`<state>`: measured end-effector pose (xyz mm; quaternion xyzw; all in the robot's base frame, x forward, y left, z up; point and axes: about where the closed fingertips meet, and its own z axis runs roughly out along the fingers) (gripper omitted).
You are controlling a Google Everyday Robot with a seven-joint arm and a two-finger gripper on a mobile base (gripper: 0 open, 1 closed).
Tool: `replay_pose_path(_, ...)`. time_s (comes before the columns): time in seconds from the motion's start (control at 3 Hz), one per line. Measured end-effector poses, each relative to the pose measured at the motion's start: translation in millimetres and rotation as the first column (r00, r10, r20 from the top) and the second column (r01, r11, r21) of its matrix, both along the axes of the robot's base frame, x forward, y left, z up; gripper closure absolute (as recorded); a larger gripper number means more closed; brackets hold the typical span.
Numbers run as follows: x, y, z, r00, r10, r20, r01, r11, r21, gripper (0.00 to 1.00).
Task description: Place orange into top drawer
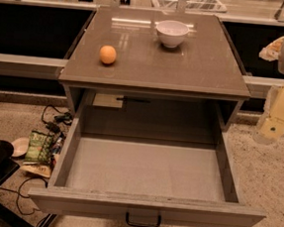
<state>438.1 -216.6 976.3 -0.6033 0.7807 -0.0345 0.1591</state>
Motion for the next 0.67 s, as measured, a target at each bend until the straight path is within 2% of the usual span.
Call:
replay_pose_path(0.33,0,0,0,1.0000,0.000,0.000,0.000,1.000,0.000,0.00)
replay_pose_path(0.67,22,11,-4,0.9982,0.038,0.047,-0.042,0.996,0.082,0.00)
